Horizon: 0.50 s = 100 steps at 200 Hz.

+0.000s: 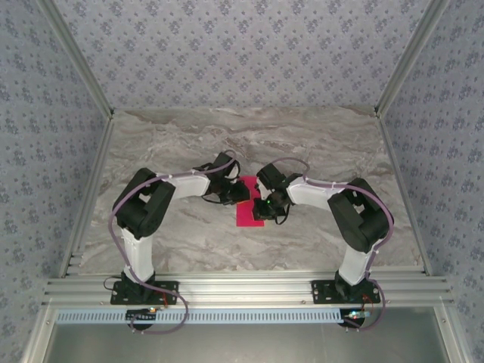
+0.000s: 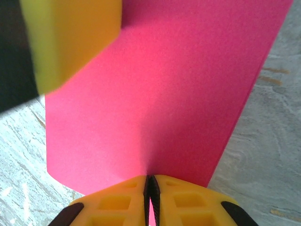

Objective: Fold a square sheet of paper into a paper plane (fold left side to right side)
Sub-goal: First fold the square sheet of paper in half at the center of the table.

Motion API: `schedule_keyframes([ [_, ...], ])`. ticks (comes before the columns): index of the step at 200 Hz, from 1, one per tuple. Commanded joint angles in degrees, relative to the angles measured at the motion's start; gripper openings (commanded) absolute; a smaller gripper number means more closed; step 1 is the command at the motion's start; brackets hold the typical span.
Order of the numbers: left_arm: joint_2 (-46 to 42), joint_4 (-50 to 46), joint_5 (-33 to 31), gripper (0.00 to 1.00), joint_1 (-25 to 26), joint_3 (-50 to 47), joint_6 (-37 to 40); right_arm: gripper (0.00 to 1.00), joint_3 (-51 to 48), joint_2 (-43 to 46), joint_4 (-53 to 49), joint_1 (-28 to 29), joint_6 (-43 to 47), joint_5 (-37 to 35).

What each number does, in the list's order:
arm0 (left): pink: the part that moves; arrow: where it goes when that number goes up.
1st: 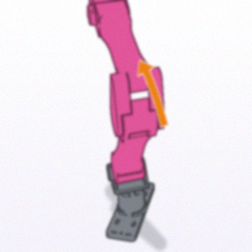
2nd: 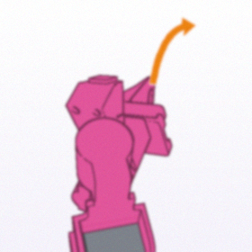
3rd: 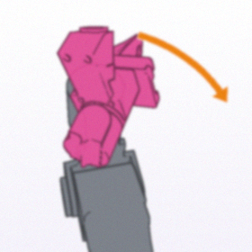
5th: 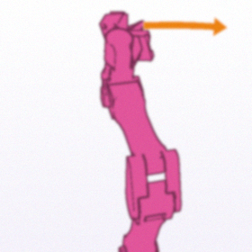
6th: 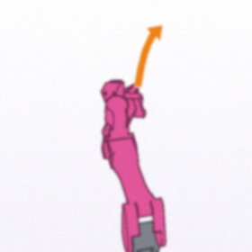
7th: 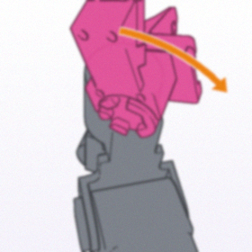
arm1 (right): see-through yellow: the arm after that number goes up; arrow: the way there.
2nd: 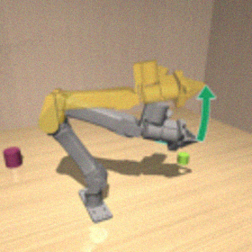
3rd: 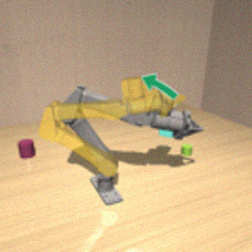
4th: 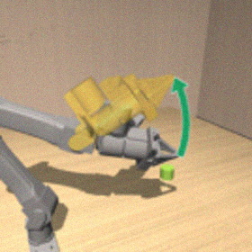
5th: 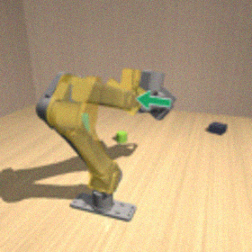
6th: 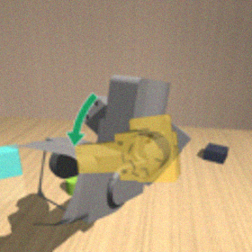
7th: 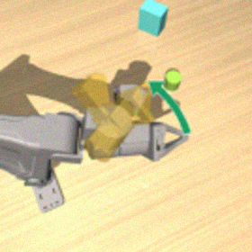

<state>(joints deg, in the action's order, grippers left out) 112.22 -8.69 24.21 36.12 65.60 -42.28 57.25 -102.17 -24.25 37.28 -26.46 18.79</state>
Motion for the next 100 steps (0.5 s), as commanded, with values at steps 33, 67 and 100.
schedule_keyframes([
  [33, 3.47, -2.57, -5.82, 0.16, -4.53, 4.79, 4.39, 0.15, -3.20, -2.76, -6.51, -0.76, 1.46, -6.31],
  [67, 6.44, -3.30, -6.05, 0.16, -5.90, 9.14, 5.25, 0.15, -3.21, -2.69, -6.74, -0.72, 1.79, -6.35],
  [100, 9.50, -4.74, -6.27, 0.16, -7.48, 13.68, 5.65, 0.15, -3.35, -2.43, -7.04, -0.76, 2.11, -6.35],
])
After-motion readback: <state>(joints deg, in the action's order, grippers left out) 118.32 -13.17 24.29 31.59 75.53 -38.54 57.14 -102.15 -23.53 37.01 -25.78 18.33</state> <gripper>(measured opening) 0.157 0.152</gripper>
